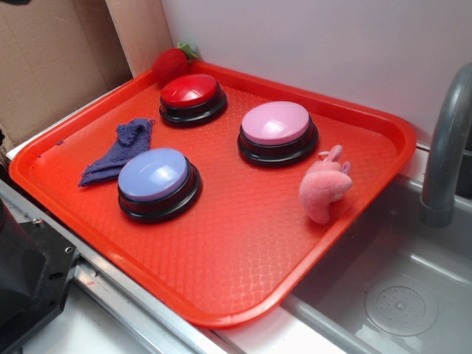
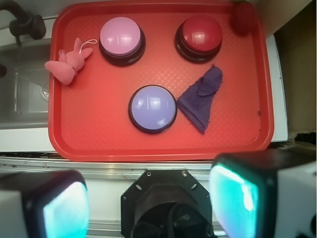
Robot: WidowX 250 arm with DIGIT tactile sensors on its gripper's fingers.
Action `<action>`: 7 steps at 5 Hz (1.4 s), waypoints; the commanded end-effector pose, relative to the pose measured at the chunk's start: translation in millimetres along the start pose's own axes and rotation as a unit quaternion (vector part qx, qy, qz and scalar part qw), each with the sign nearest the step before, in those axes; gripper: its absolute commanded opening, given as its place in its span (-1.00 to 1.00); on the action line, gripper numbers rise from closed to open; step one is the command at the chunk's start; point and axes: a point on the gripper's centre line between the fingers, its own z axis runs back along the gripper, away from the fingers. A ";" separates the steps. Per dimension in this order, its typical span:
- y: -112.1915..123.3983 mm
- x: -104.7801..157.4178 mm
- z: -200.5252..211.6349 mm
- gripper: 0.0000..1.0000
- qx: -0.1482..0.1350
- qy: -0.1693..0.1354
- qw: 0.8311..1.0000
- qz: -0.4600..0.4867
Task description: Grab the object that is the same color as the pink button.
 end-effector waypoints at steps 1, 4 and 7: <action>0.0 0.0 0.0 1.00 0.000 0.000 1.000 0.000; -45.9 62.9 -57.3 1.00 -0.004 -0.029 0.975 0.221; -100.9 114.2 -142.3 1.00 -0.056 -0.002 0.941 0.333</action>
